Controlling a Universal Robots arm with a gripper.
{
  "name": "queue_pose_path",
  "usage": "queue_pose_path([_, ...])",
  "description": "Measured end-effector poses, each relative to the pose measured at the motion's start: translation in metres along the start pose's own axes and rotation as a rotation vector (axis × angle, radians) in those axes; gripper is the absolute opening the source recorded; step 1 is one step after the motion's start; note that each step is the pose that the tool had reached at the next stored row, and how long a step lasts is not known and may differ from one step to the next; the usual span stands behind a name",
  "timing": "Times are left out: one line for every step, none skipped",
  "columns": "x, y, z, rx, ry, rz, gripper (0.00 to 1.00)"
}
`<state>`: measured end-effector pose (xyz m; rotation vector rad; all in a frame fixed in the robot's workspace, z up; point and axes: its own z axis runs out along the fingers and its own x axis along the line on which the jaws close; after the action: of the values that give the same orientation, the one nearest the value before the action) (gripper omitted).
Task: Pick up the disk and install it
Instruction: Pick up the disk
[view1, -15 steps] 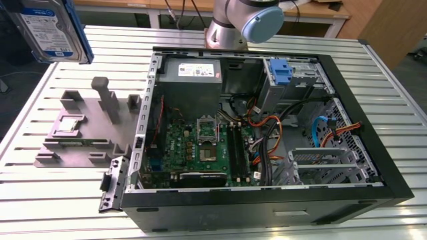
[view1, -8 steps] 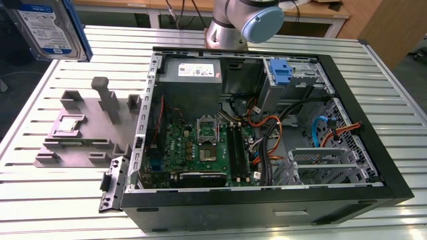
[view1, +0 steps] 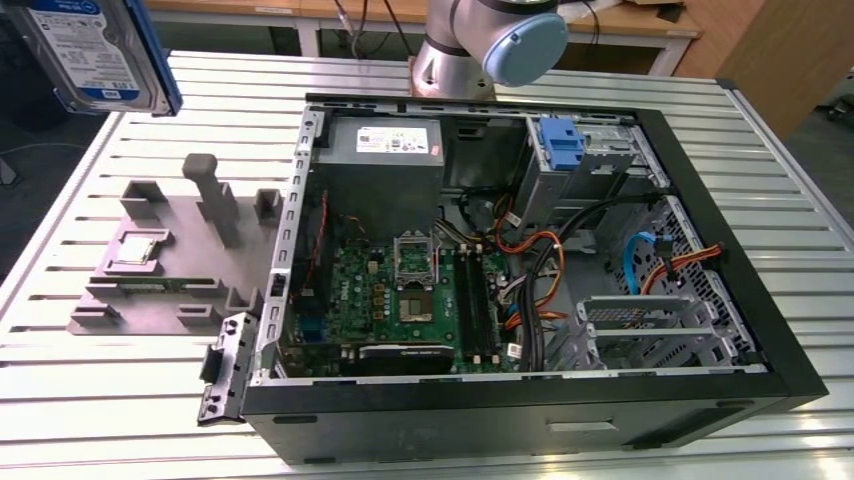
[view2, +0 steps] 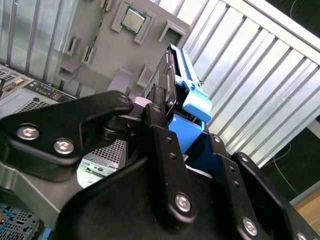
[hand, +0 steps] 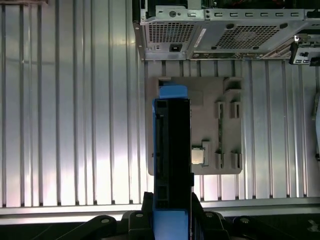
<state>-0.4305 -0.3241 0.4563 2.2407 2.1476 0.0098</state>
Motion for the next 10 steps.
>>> queue_pose_path([0.0000, -0.0006, 0.0000, -0.0054, 0.0001, 0.000, 0.37])
queue_pose_path([-0.0001, -0.0011, -0.0001, -0.0100, 0.0003, 0.000, 0.37])
queue_pose_path([-0.0001, -0.0013, -0.0002, -0.0128, 0.0005, 0.000, 0.37])
queue_pose_path([-0.0001, -0.0013, -0.0004, -0.0146, 0.0005, 0.000, 0.37])
queue_pose_path([-0.0001, -0.0013, -0.0011, -0.0153, 0.0006, 0.000, 0.37])
queue_pose_path([-0.0001, -0.0013, -0.0024, -0.0157, 0.0006, 0.000, 0.37])
queue_pose_path([-0.0002, -0.0013, -0.0040, -0.0160, 0.0007, 0.000, 0.37])
queue_pose_path([-0.0002, -0.0012, -0.0058, -0.0161, 0.0007, 0.000, 0.37])
queue_pose_path([-0.0003, -0.0012, -0.0073, -0.0162, 0.0007, 0.000, 0.37])
queue_pose_path([-0.0003, -0.0012, -0.0088, -0.0163, 0.0007, 0.000, 0.37])
